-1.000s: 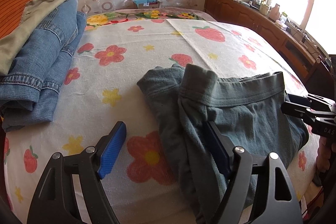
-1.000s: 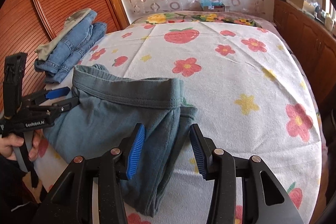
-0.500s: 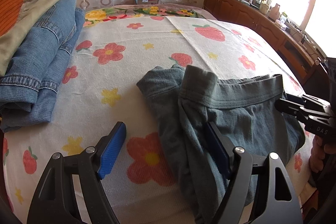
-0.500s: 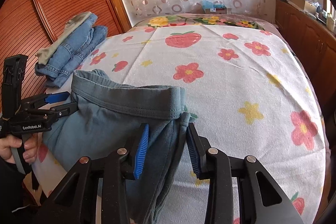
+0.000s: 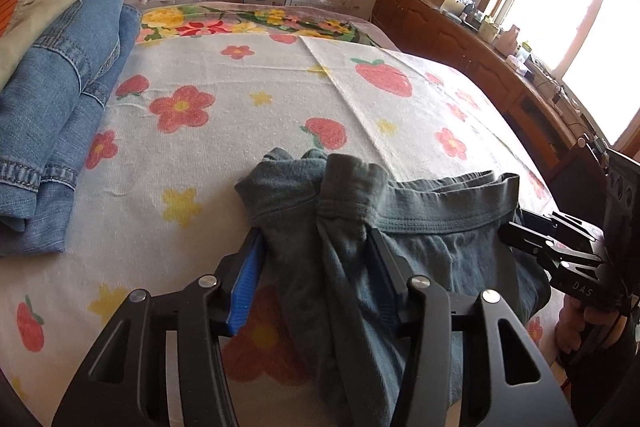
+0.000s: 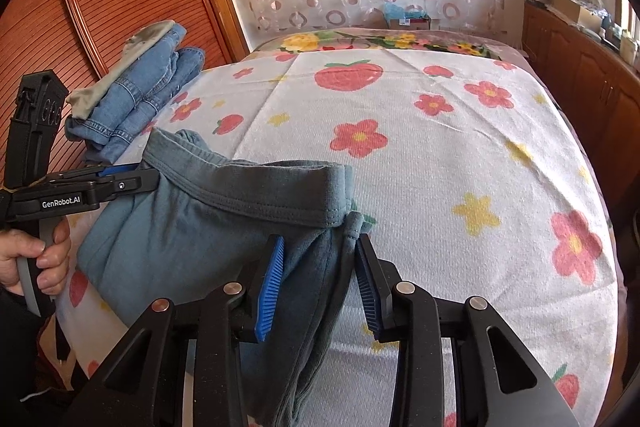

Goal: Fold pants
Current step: 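Grasp the folded shorts stack edge with both tools, then lift the shorts with both tools and carry them toward the jeans pile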

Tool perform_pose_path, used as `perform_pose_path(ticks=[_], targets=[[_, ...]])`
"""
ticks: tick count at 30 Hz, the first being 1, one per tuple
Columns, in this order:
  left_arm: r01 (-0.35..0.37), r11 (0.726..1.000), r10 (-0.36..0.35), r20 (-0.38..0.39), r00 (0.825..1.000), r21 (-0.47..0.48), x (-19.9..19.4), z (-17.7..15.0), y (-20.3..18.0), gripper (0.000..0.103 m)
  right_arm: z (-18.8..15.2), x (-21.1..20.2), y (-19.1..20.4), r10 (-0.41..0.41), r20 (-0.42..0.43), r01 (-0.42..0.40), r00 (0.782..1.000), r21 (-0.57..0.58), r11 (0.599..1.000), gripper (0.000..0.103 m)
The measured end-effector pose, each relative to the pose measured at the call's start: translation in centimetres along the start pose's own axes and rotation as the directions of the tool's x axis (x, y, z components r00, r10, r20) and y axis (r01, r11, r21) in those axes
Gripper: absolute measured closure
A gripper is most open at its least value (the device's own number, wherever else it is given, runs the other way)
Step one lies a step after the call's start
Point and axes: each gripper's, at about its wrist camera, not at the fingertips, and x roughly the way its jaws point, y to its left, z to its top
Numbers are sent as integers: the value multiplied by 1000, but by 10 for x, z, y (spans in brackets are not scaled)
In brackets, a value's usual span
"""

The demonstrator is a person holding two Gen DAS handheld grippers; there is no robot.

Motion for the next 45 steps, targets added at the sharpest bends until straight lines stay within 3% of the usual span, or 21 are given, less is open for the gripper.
perform_pose_path(ticks=[7,10,15,21,33,45], targets=[[-6,1000,6,10,1000,4,-1,1,0,51,-1,-2,-2,7,1,-7,1000,7,1000,66],[21,1000,-21,12,1000,0,-1,0,2,60,-1,-2,-2,8,1,-8,1000,7,1000,66],[26,1000,-26,9,1000,6,-2,2,2,70,-1,-2,-3,10,-1,-10,1000,10,1000,74],[13,999,-15,36,999,36,-8,2,-7,84,0,0,1,13,-10,-13,1000,-5,1000,90],[-35,995,16,183,983,98,-63,6,-33,86,13,-28,17,39,82,-35,996,-52,998,94],[-76,993,47,288,956,91,-105,17,-26,86,30,-49,39,68,164,-45,984,-138,989,94]])
